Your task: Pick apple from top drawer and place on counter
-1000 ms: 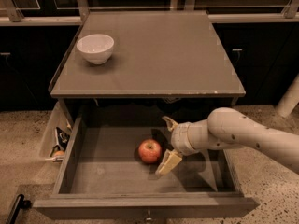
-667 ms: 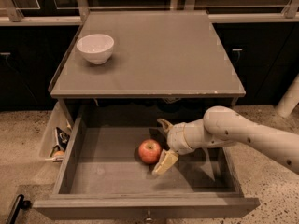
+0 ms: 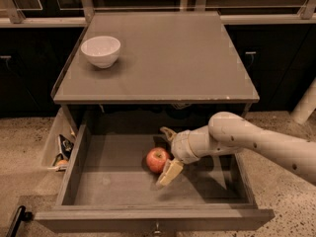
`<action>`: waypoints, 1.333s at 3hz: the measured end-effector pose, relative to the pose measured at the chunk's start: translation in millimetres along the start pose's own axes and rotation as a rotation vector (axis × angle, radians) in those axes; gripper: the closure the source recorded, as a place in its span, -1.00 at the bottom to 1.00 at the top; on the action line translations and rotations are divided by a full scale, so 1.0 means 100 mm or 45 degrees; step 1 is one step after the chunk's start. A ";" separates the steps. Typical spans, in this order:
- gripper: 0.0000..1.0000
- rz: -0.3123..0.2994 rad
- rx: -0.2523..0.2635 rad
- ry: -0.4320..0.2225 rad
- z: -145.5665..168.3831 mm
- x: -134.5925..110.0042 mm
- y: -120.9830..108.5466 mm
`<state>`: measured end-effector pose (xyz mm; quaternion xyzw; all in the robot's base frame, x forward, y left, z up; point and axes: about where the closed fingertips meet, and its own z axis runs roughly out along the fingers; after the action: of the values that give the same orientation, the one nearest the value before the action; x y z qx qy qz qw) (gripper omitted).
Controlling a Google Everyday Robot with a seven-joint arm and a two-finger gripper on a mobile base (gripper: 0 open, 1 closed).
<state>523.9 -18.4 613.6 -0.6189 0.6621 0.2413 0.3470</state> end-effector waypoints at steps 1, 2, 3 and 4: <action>-0.64 0.000 0.000 0.000 0.00 0.00 0.00; -0.17 0.000 0.000 0.000 0.00 0.00 0.00; 0.30 0.000 0.000 0.000 0.00 0.00 0.00; 0.77 0.034 -0.015 0.016 0.01 0.09 0.08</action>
Offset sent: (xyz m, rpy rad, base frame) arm 0.0000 0.0000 0.0000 0.0000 0.0000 0.0000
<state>516.5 -22.3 605.5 -0.6136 0.6710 0.2459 0.3358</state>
